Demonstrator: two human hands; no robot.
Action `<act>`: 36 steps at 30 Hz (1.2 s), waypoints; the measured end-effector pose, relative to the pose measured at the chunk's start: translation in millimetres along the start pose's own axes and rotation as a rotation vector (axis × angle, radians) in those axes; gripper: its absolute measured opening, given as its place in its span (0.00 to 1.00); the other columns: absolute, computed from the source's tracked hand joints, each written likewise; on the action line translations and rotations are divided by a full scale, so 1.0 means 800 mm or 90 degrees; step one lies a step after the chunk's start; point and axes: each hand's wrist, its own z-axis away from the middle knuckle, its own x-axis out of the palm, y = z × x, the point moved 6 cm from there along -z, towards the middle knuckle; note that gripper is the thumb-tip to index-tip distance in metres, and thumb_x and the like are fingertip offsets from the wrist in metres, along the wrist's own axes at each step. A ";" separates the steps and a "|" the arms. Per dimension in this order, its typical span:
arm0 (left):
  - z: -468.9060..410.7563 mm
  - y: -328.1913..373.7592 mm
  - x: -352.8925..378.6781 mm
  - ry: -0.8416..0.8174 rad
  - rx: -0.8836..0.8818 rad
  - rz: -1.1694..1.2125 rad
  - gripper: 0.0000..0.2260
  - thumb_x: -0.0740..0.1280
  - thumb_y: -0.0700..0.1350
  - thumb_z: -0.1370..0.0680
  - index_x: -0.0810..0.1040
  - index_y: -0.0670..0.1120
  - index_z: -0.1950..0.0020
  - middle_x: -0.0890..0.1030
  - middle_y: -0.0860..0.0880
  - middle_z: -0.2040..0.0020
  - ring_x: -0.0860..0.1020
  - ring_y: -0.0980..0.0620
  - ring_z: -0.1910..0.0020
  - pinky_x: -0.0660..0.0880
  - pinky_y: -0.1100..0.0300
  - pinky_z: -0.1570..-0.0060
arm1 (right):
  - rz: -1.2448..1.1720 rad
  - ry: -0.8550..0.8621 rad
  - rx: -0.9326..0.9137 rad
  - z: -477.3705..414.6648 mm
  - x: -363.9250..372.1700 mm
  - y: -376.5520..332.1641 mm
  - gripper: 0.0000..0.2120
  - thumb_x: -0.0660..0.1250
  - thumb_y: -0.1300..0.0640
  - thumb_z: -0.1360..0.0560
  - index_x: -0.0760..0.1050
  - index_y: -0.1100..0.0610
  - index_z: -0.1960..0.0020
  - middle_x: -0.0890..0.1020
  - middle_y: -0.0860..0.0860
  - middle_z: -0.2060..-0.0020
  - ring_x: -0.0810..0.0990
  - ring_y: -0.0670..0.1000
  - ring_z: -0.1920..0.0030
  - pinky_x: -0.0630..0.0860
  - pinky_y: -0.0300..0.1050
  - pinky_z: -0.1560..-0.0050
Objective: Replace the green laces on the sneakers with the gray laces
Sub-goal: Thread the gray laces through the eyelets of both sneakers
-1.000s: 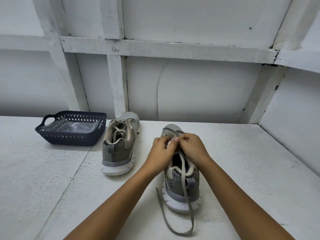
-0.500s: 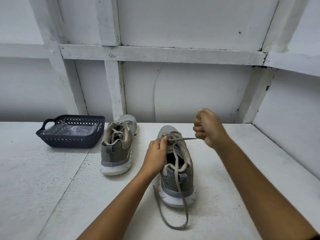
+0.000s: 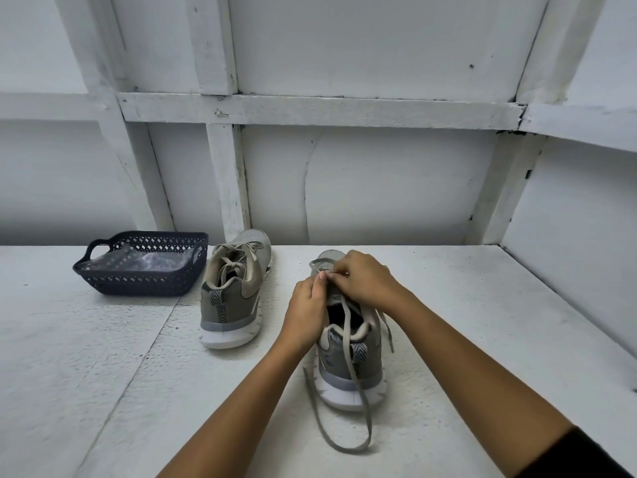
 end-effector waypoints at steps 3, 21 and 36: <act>0.000 0.000 0.000 0.007 0.004 -0.008 0.20 0.52 0.53 0.18 0.79 0.44 0.45 0.80 0.45 0.47 0.76 0.48 0.44 0.70 0.51 0.40 | -0.242 0.023 -0.019 0.014 -0.014 0.005 0.09 0.63 0.57 0.24 0.80 0.57 0.59 0.80 0.51 0.58 0.78 0.51 0.52 0.74 0.49 0.47; 0.009 0.018 -0.004 0.022 0.033 -0.012 0.17 0.51 0.47 0.17 0.76 0.49 0.57 0.77 0.54 0.60 0.74 0.57 0.58 0.67 0.67 0.59 | 0.121 -0.034 -0.019 0.029 -0.030 -0.015 0.15 0.63 0.45 0.24 0.80 0.54 0.47 0.72 0.55 0.43 0.68 0.56 0.39 0.71 0.52 0.41; 0.002 0.008 -0.001 0.013 0.024 -0.031 0.18 0.50 0.52 0.17 0.76 0.44 0.47 0.78 0.43 0.47 0.73 0.45 0.44 0.68 0.50 0.40 | -0.150 -0.058 -0.047 0.075 -0.036 -0.015 0.07 0.64 0.54 0.23 0.78 0.55 0.56 0.70 0.51 0.50 0.72 0.48 0.48 0.66 0.38 0.48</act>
